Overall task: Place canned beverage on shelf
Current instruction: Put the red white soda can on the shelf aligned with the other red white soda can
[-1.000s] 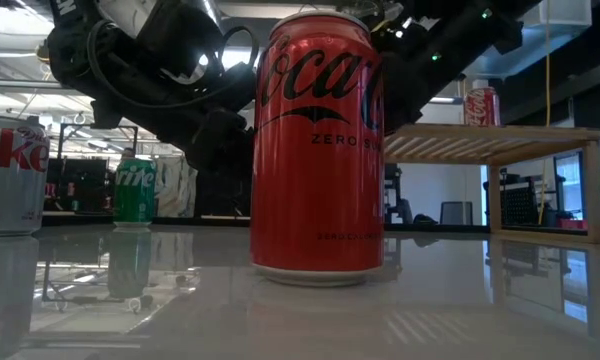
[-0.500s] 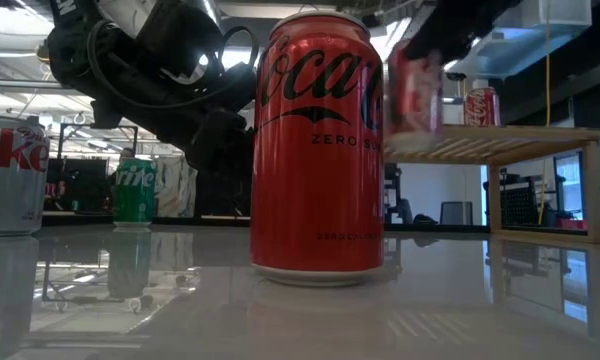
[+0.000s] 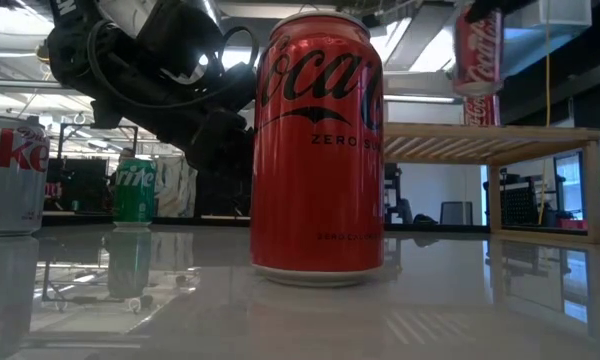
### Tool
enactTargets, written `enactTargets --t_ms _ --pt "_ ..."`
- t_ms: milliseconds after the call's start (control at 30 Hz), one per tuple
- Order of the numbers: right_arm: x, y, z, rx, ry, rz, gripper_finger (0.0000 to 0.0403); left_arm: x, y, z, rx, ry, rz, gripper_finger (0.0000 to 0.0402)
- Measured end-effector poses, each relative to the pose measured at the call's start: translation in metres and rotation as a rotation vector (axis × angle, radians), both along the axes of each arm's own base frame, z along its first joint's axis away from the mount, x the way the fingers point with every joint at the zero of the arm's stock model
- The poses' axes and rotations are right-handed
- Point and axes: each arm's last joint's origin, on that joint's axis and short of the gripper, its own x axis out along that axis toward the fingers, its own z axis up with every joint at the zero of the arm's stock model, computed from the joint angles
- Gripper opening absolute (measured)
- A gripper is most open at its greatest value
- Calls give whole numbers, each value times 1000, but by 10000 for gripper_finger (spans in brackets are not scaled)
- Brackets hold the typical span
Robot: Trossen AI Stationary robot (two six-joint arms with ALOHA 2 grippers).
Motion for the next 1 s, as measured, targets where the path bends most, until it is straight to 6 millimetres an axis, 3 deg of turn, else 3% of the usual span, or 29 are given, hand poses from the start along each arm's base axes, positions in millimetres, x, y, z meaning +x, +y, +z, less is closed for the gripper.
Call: enactTargets --t_ms 333,467,700,1000 --pt "-55 -16 1 31 -4 -133 274 0 0 0 0 0 0 40" --pt "-67 -20 2 32 -16 -175 274 0 0 0 0 -4 1 40" --pt "-74 -24 0 27 6 -223 274 0 0 0 6 -6 -1 40" --pt "-72 -26 -22 15 77 -263 274 0 0 1 8 -6 2 40"
